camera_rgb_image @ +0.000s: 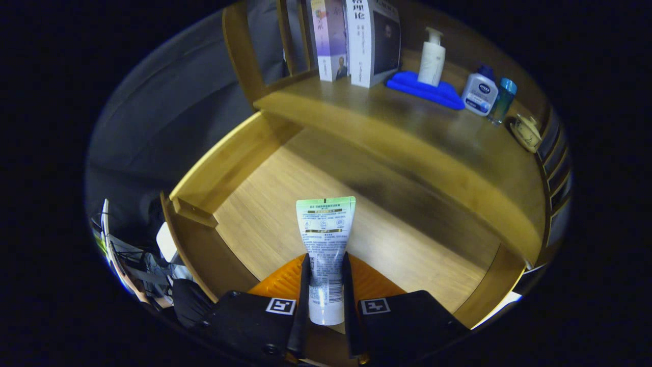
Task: Pull open the drawer, take out the items inside it, and place them on the countertop above the cabinet.
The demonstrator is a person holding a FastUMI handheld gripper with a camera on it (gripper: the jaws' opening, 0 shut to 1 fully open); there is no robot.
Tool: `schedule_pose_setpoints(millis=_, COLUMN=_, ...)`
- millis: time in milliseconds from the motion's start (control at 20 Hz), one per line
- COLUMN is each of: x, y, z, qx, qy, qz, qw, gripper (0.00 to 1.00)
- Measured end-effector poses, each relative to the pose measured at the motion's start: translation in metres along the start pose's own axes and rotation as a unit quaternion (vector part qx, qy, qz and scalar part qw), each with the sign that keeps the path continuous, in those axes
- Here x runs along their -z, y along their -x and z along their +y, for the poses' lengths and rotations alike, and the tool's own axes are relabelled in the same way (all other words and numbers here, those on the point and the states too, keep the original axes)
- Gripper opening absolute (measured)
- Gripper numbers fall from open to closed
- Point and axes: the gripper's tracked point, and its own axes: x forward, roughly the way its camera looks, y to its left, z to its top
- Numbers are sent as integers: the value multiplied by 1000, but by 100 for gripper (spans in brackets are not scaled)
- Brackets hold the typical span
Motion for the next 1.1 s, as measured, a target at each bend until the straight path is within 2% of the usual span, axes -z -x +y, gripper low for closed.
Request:
schedule_pose_setpoints(millis=300, x=-43, y=30, z=-8, qx=-3, qy=-30, qz=-66, qw=997, gripper=32)
schedule_pose_setpoints(millis=600, x=-91, y=42, z=-37, qx=-8, qy=-120, qz=-118, qw=986, gripper=32)
schedule_pose_setpoints(millis=750, x=-112, y=40, z=-55, qx=-12, qy=-169, qz=-126, qw=977, gripper=32)
schedule_pose_setpoints(millis=850, x=-128, y=35, z=-74, qx=3, qy=-200, qz=-140, qw=970, gripper=32)
schedule_pose_setpoints(millis=1100, x=-157, y=31, z=-108, qx=10, qy=-309, qz=-156, qw=938, gripper=32)
